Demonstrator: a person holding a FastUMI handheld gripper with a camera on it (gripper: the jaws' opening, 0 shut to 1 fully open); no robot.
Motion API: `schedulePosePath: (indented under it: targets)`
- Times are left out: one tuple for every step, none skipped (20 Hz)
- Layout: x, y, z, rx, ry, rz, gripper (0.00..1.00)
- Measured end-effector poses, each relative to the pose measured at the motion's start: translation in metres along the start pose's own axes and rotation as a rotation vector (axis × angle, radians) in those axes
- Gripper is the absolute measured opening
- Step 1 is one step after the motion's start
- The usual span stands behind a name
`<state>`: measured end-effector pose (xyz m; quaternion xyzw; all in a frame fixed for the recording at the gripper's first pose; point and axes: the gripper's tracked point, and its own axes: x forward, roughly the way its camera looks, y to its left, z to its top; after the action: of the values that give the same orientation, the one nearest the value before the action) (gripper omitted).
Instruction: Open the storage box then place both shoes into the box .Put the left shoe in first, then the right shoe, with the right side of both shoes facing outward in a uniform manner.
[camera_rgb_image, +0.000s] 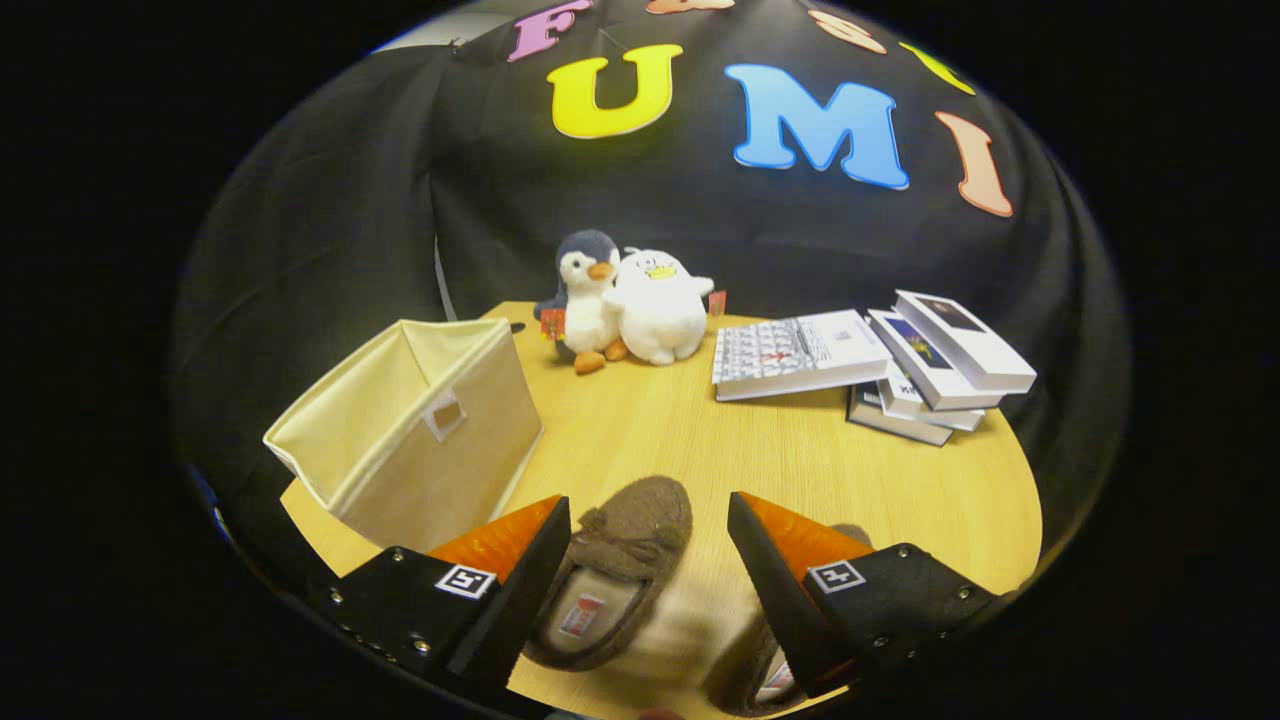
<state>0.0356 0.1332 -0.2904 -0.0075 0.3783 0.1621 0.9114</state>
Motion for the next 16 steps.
schedulePosePath:
  targets:
    - [0.005, -0.002, -0.013, 0.002, 0.035, -0.001, 0.98]
    - [0.01, -0.005, -0.026, 0.004, 0.065, -0.002, 0.98]
    - [0.015, -0.006, -0.037, 0.007, 0.093, 0.0, 0.98]
    - [0.019, -0.006, -0.048, 0.012, 0.122, 0.002, 0.98]
    - [0.023, -0.005, -0.059, 0.023, 0.149, 0.005, 0.98]
    - [0.028, -0.006, -0.067, 0.034, 0.173, 0.008, 0.98]
    - [0.033, -0.006, -0.075, 0.043, 0.196, 0.01, 0.98]
    - [0.036, -0.006, -0.082, 0.052, 0.218, 0.011, 0.98]
    - [0.039, -0.008, -0.087, 0.063, 0.238, 0.005, 0.95]
    - [0.04, -0.004, -0.091, 0.09, 0.255, 0.018, 0.89]
    - [0.042, 0.001, -0.092, 0.129, 0.265, 0.035, 0.76]
    - [0.044, 0.005, -0.091, 0.167, 0.277, 0.045, 0.7]
    - [0.045, 0.007, -0.091, 0.198, 0.289, 0.051, 0.53]
    - [0.047, 0.011, -0.091, 0.227, 0.297, 0.051, 0.47]
    - [0.046, 0.011, -0.091, 0.242, 0.308, 0.043, 0.32]
    - [0.046, 0.012, -0.091, 0.248, 0.318, 0.041, 0.31]
